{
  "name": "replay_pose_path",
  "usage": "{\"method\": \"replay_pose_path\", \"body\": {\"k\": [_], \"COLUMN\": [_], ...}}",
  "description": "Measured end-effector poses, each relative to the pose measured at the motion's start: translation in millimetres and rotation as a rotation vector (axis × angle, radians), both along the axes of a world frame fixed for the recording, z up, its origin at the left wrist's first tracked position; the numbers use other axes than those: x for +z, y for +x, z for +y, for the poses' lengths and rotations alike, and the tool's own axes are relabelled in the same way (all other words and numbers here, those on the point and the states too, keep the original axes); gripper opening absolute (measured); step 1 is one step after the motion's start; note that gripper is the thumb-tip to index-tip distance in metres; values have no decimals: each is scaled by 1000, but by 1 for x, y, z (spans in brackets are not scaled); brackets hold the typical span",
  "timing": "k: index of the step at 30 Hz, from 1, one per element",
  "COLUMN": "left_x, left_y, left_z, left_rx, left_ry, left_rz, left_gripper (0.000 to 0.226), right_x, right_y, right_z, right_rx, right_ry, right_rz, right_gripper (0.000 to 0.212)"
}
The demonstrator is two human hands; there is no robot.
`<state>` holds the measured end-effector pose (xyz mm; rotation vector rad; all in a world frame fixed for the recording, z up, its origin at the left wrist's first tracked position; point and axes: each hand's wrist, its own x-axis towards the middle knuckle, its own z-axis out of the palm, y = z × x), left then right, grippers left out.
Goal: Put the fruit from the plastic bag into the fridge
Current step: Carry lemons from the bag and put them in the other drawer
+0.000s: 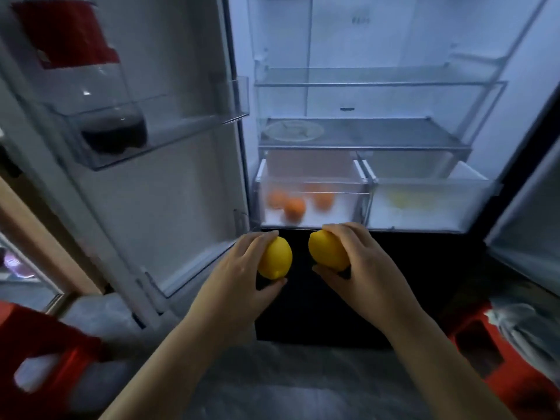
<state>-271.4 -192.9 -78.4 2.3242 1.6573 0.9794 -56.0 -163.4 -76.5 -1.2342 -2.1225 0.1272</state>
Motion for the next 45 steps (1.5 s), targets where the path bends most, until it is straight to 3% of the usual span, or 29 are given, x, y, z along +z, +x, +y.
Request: {"method": "replay_pose_path", "body": {"k": [10,23,33,41,45], "left_x": [17,4,-3,-35,-57], "left_y": [150,238,281,278,283], "left_z": [57,176,366,512,542], "left_rx": [-197,-407,-596,-610,-618], "left_ry": [51,9,-94,-200,-256], "left_rz": [48,52,-23,102,274], "left_gripper": [68,66,59,60,59], "right_x": [19,-12,-10,-31,-52], "right_y": [148,239,290,299,302], "right_z": [20,75,239,382,417], "right_rx": [-199,-416,-537,-462,-426], "right_ry": [71,-11,-46,-133,-250], "right_rz": [39,29,-33,-134,-148], "right_gripper": [59,58,50,47,47]}}
